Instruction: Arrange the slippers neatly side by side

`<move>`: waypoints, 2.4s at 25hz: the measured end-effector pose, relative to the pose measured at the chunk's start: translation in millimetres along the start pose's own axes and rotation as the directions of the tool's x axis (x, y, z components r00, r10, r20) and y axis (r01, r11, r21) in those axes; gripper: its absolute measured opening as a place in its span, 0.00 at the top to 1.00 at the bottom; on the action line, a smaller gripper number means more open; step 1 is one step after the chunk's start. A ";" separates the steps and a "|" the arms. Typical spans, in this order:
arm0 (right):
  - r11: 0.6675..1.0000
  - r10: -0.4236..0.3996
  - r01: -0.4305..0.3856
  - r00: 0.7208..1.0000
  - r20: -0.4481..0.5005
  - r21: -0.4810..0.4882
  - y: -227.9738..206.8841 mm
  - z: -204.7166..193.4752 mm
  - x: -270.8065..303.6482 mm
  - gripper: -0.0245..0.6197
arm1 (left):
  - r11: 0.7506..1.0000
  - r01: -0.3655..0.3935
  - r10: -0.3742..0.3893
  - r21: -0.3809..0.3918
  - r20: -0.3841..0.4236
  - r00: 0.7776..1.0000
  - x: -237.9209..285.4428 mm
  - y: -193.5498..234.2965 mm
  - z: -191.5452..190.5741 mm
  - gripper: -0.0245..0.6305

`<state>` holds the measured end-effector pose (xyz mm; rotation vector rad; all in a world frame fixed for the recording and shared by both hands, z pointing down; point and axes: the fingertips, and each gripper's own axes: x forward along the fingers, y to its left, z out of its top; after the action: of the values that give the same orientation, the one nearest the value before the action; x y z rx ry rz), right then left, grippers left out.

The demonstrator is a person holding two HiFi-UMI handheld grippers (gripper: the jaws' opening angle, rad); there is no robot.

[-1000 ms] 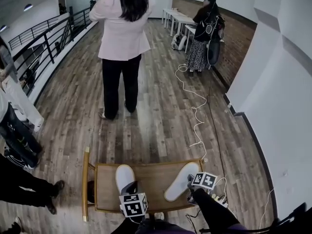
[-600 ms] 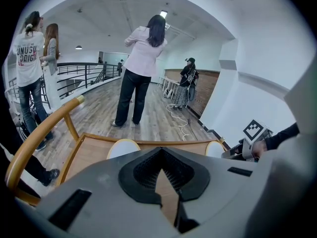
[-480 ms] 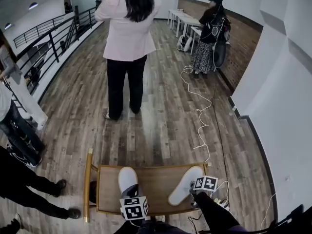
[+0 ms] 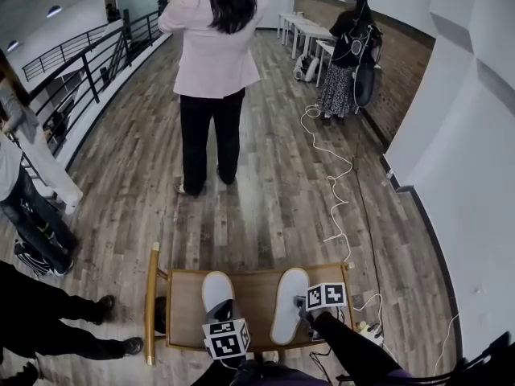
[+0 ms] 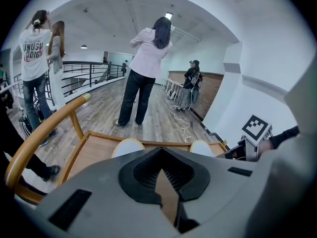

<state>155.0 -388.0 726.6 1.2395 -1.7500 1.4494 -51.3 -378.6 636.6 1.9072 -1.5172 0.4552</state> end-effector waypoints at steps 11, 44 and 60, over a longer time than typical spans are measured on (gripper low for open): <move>0.988 0.003 -0.019 0.995 -0.105 -0.153 38.8 -6.3 24.5 0.94 | 0.999 -0.039 0.039 -0.035 0.011 0.999 -13.5 24.0 -2.7 0.96; 0.892 0.130 -0.208 0.968 -0.213 -0.401 213.1 -25.9 88.6 0.80 | 0.981 -0.144 0.149 -0.129 0.029 0.988 -43.5 88.5 -12.1 0.96; 0.883 -0.044 -0.064 0.975 -0.217 -0.465 197.4 -38.4 118.0 0.95 | 0.974 -0.164 0.170 -0.158 0.025 0.985 -46.9 112.5 -14.0 0.96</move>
<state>-77.1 -388.4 748.8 0.7803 -1.8076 1.0276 -169.7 -348.4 647.9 1.6856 -1.6959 0.3639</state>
